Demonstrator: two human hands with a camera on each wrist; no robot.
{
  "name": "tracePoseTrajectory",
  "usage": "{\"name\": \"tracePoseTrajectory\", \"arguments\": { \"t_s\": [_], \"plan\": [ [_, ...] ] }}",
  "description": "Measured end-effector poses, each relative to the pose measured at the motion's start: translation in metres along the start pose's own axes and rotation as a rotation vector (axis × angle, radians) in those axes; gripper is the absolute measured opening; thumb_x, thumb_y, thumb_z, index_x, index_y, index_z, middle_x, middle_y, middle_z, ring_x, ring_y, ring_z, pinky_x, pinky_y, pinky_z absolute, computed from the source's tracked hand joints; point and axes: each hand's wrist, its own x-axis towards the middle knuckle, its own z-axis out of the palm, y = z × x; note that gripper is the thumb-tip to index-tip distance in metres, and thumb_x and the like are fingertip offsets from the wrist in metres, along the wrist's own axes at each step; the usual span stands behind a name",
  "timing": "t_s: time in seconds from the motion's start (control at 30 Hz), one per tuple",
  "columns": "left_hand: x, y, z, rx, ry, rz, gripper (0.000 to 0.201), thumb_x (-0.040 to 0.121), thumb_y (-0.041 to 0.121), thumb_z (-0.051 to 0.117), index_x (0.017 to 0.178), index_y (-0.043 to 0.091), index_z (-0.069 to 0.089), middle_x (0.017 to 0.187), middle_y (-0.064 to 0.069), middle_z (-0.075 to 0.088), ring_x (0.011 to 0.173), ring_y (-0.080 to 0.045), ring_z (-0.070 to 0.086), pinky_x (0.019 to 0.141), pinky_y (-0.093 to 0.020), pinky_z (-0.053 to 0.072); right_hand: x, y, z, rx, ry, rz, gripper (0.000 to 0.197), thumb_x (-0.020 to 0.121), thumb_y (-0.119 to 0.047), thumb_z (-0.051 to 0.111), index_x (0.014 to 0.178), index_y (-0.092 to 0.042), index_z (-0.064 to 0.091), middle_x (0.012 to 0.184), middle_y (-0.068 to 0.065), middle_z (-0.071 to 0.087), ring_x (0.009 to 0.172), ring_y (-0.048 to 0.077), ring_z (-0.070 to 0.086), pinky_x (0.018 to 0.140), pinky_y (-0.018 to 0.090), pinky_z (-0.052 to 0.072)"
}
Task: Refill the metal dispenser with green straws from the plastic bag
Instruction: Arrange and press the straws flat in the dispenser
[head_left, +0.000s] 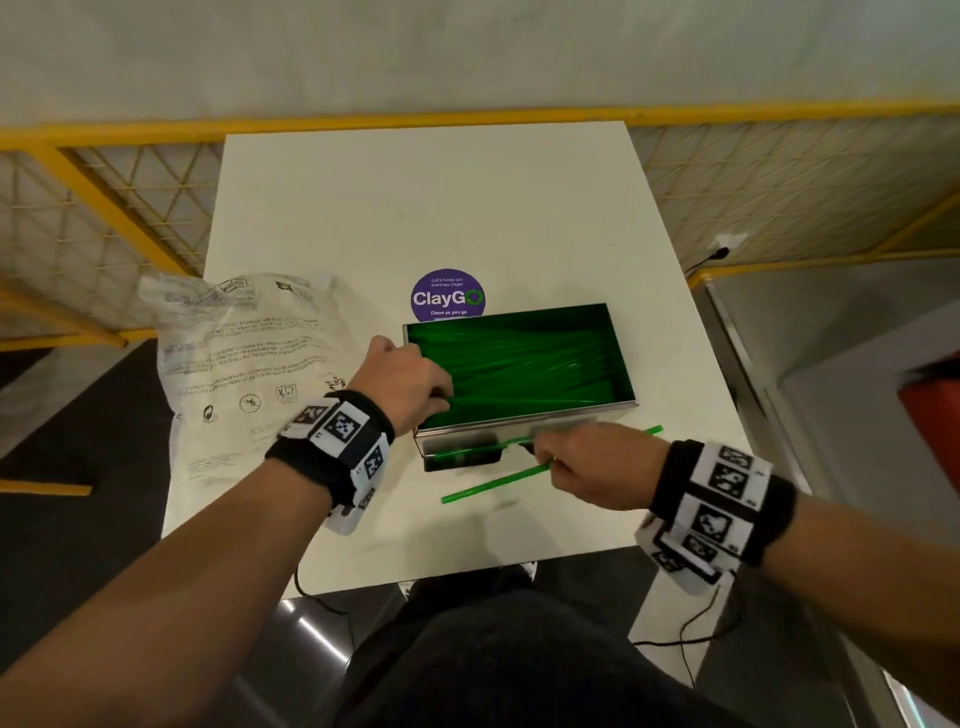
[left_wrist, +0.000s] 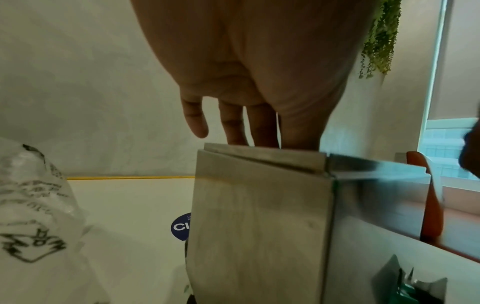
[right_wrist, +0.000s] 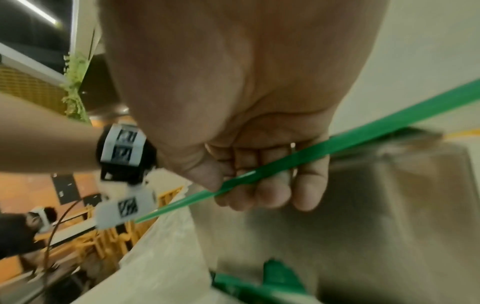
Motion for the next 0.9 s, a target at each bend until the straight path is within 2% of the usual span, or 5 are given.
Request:
{"name": "tracePoseTrajectory", "arguments": {
  "t_s": [0.17, 0.37, 0.47, 0.7, 0.9],
  "plan": [
    [-0.001, 0.001, 0.005, 0.023, 0.004, -0.018, 0.022, 0.088, 0.045, 0.056, 0.104, 0.034, 0.068, 0.092, 0.010, 0.061, 0.106, -0.014, 0.046, 0.092, -0.036, 0.023, -0.010, 0.025, -0.036, 0.233, 0.227, -0.006, 0.011, 0.096, -0.016, 0.046, 0.100, -0.014, 0.056, 0.065, -0.009, 0.052, 0.054, 0.008, 0.043, 0.054, 0.018, 0.034],
    [-0.008, -0.008, 0.016, -0.018, 0.045, 0.057, 0.023, 0.086, 0.046, 0.059, 0.099, 0.031, 0.071, 0.100, 0.012, 0.065, 0.111, -0.012, 0.044, 0.098, -0.040, 0.018, 0.017, 0.042, -0.050, 0.452, 0.587, 0.050, 0.011, 0.094, -0.011, 0.052, 0.102, -0.010, 0.059, 0.077, -0.007, 0.059, 0.066, 0.011, 0.053, 0.060, 0.011, 0.041],
    [-0.013, -0.012, 0.019, -0.180, 0.194, 0.098, 0.033, 0.084, 0.049, 0.058, 0.099, 0.023, 0.070, 0.093, 0.003, 0.062, 0.099, -0.020, 0.054, 0.089, -0.040, 0.032, 0.034, 0.038, -0.049, 0.605, 0.703, 0.057, 0.011, 0.093, -0.011, 0.056, 0.103, -0.009, 0.062, 0.088, -0.001, 0.065, 0.080, 0.009, 0.059, 0.072, 0.011, 0.044],
    [-0.028, -0.025, -0.002, -0.453, 0.613, -0.161, 0.018, 0.088, 0.022, 0.054, 0.100, 0.010, 0.060, 0.081, 0.005, 0.040, 0.073, -0.014, 0.041, 0.070, -0.027, 0.033, 0.062, 0.032, -0.036, 0.253, 0.398, 0.142, 0.020, 0.096, -0.020, 0.047, 0.112, -0.015, 0.058, 0.106, 0.005, 0.067, 0.088, 0.019, 0.063, 0.083, 0.034, 0.052],
    [-0.012, 0.016, -0.009, -0.376, 0.392, -0.030, 0.031, 0.093, 0.022, 0.053, 0.121, 0.011, 0.055, 0.111, -0.006, 0.054, 0.105, -0.021, 0.050, 0.088, -0.031, 0.041, 0.068, 0.034, -0.034, 0.106, 0.323, 0.139, 0.039, 0.091, -0.036, 0.055, 0.126, -0.021, 0.050, 0.126, 0.004, 0.047, 0.117, 0.022, 0.045, 0.100, 0.043, 0.041]
  ]
}}
